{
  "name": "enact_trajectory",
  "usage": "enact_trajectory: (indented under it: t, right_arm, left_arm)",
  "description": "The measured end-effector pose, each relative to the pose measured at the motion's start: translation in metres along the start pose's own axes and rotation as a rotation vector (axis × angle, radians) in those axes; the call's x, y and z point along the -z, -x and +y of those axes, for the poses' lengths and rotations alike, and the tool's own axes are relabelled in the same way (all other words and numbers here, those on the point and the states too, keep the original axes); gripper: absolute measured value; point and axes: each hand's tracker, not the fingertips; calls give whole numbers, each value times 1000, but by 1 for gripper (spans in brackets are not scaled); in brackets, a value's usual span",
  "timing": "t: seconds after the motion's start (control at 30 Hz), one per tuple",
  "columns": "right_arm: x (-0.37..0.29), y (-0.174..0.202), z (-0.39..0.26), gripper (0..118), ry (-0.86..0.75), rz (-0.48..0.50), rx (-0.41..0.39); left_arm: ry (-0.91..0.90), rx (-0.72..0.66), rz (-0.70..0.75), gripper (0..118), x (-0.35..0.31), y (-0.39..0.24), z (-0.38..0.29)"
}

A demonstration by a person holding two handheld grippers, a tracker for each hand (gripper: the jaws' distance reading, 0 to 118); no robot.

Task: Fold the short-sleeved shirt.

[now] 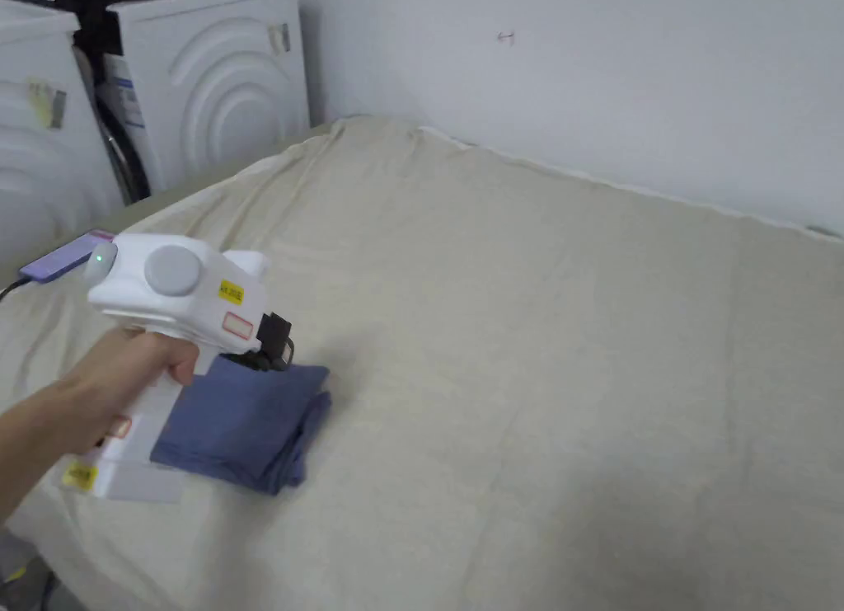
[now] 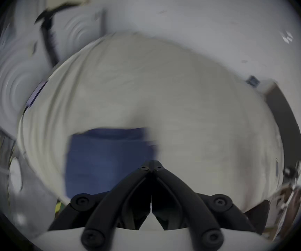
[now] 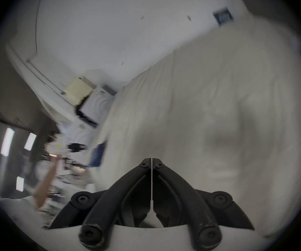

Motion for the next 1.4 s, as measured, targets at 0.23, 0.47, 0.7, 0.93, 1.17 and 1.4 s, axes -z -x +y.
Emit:
enact_trajectory:
  t: [0.23,0.47,0.7,0.93,1.17,1.4]
  right_arm:
    - [-33,80,82,0,-354,-417,-334]
    - [-54,116,145,0,-616,-583,-524]
    - [-84,128,173,0,-695,-615,-500]
    - [-96,123,178,0,-711,-603,-499]
    - [-99,128,188,67,-709,-573,-480]
    - [-116,146,197,118,-750,-517,-433]
  left_arm:
    - [-237,-70,-286,0,-62,-286,41]
    - [-532,58,-199,0,-118,-390,109]
    - [-643,175,-119,0,-131,-405,148]
    - [-607,123,-119,0,-145,-427,144]
    - [-593,90,-156,12,-151,-421,154]
    - [-557,-2,-117,117,-169,-409,168]
